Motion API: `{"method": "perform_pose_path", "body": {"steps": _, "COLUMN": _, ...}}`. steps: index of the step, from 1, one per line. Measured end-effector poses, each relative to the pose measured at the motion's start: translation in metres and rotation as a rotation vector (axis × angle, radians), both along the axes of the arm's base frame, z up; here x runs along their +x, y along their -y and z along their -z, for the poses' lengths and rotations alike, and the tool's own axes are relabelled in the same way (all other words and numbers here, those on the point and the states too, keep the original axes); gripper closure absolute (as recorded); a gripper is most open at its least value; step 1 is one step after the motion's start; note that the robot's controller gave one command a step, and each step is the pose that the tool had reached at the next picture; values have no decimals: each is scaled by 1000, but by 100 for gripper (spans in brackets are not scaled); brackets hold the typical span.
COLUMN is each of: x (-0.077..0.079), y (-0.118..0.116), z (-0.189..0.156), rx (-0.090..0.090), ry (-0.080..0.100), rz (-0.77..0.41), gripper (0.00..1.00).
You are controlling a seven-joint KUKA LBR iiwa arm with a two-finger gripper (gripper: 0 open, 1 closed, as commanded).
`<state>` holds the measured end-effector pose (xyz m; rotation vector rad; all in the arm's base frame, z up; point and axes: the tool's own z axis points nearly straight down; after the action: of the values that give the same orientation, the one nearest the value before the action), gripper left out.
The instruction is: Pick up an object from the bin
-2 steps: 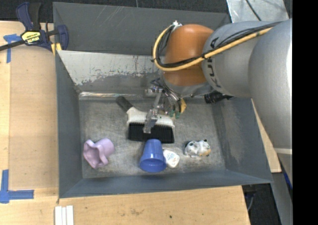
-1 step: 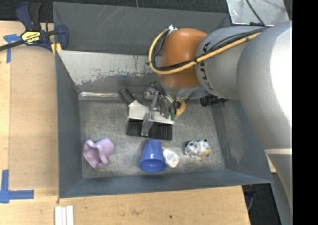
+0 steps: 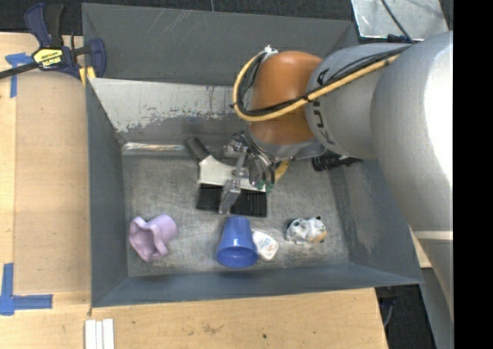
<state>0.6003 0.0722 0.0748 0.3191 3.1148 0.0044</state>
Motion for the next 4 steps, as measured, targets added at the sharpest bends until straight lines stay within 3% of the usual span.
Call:
{"method": "perform_pose_path", "body": {"steps": 1, "x": 9, "y": -16, "z": 1, "rx": -4, "ry": -8, "rz": 58, "gripper": 0}}
{"method": "perform_pose_path", "body": {"steps": 2, "x": 2, "y": -10, "z": -2, "rx": 4, "ry": 9, "rz": 182, "gripper": 100}}
{"method": "perform_pose_path", "body": {"steps": 4, "x": 1, "y": -10, "z": -5, "rx": 3, "ry": 4, "rz": 182, "gripper": 100}}
